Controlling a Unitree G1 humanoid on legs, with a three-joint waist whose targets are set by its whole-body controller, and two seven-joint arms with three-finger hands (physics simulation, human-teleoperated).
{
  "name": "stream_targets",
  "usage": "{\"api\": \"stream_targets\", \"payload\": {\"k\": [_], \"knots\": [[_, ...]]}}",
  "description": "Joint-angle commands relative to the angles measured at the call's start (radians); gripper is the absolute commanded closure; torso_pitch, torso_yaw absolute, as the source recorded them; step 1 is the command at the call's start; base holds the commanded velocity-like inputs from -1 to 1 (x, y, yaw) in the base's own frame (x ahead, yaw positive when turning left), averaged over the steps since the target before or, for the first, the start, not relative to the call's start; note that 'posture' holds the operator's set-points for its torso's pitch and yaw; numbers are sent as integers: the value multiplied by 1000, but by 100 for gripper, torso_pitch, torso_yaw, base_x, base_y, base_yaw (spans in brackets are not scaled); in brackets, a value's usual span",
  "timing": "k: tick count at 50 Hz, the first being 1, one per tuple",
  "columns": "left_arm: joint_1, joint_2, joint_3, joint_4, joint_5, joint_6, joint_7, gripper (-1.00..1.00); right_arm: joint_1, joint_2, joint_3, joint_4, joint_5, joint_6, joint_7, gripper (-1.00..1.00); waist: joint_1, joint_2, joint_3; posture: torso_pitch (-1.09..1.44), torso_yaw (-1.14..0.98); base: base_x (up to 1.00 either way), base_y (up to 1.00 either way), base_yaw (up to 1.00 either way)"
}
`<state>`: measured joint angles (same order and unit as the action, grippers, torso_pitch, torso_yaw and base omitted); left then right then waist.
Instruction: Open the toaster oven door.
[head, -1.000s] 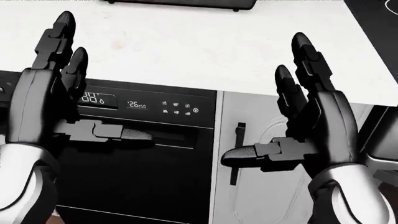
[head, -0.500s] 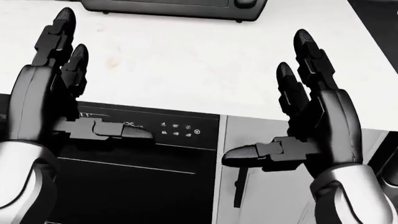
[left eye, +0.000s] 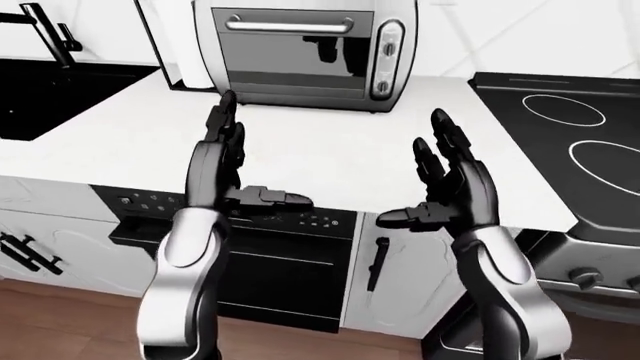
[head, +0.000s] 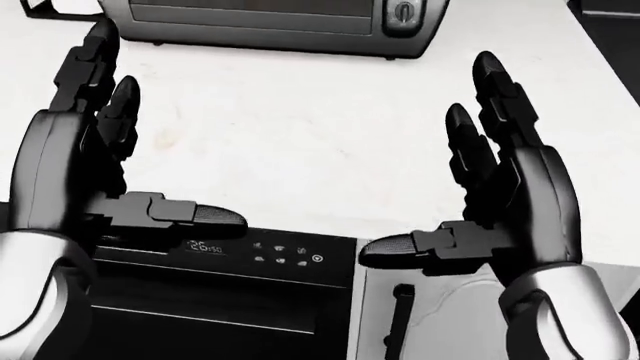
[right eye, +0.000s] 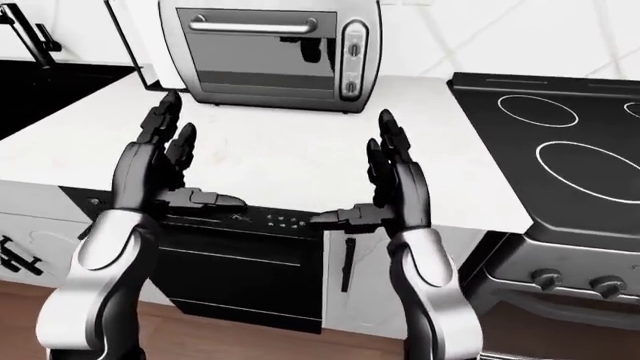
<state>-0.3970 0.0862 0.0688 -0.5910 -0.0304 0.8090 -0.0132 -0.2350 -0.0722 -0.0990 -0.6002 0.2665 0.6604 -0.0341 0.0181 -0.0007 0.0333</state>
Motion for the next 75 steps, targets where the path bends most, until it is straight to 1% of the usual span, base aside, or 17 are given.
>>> {"api": "stream_targets", "payload": {"k": [1,4,5,7,13,17,18,20,26,30,31,33,40,42,50,65,75], "knots": [[-24,0,-4,-25,-5,-32,-3,-100,-19,-6,-9,-30,1,-28,-2,-100,-2,-1,-11,0,0,20,0,0],[-23,0,-4,-24,-6,-34,-2,-100,-19,-7,-10,-39,3,-20,-4,-100,1,-80,-28,0,0,19,0,0],[-22,0,-5,-23,-6,-36,-2,-100,-18,-7,-10,-37,3,-22,-4,-100,-12,-47,-22,0,0,18,0,0],[-22,0,-5,-25,-5,-34,-2,-100,-17,-7,-10,-40,4,-20,-4,-100,-12,-57,-14,0,0,20,0,0],[-21,0,-5,-26,-5,-35,-2,-100,-16,-7,-9,-34,1,-27,-4,-100,-20,-5,-4,0,0,19,0,0],[-18,1,-2,-28,-7,-35,-2,-100,-16,-6,-7,-31,0,-30,-2,-100,-28,89,-25,0,0,20,0,0],[-18,1,-2,-28,-8,-35,-2,-100,-16,-6,-7,-28,-1,-34,-1,-100,-15,53,-21,0,0,19,0,0],[-18,1,-1,-29,-8,-35,-1,-100,-15,-6,-8,-30,0,-33,-1,-100,-14,66,-15,0,0,19,0,0],[-20,0,-1,-22,-11,-41,0,-100,-18,-7,-12,-44,5,-18,-6,-100,-4,12,-10,0,0,19,0,0],[-17,1,-1,-22,-12,-42,1,-100,-15,-6,-9,-42,5,-24,-4,-100,0,-81,-28,0,0,19,0,0],[-16,1,-1,-20,-13,-44,0,-100,-15,-6,-8,-41,5,-24,-4,-100,-13,-47,-21,0,0,19,0,0],[-16,2,-1,-18,-12,-47,0,-100,-15,-6,-9,-39,5,-25,-3,-100,-13,-56,-13,0,0,20,0,0],[-12,2,-1,-21,-13,-48,0,-100,-14,-5,-8,-38,5,-36,-3,-100,-28,-6,-6,0,0,13,0,0],[-11,3,0,-23,-13,-52,0,-100,-14,-5,-7,-41,5,-36,-4,-100,-36,37,-19,0,0,0,0,0],[1,5,7,-40,-1,-92,-17,-100,-12,-8,-12,-38,3,-41,-7,-100,-25,-6,-32,0,0,0,0,0],[19,7,-15,-37,38,-115,-39,-100,-3,-13,-32,-32,5,-58,-16,-100,-14,-12,-32,-1,0,0,0,0],[3,3,-9,-19,43,-110,-49,-100,-7,-16,-35,-29,9,-60,-25,-100,-14,-14,-59,-7,0,0,0,0]]}}
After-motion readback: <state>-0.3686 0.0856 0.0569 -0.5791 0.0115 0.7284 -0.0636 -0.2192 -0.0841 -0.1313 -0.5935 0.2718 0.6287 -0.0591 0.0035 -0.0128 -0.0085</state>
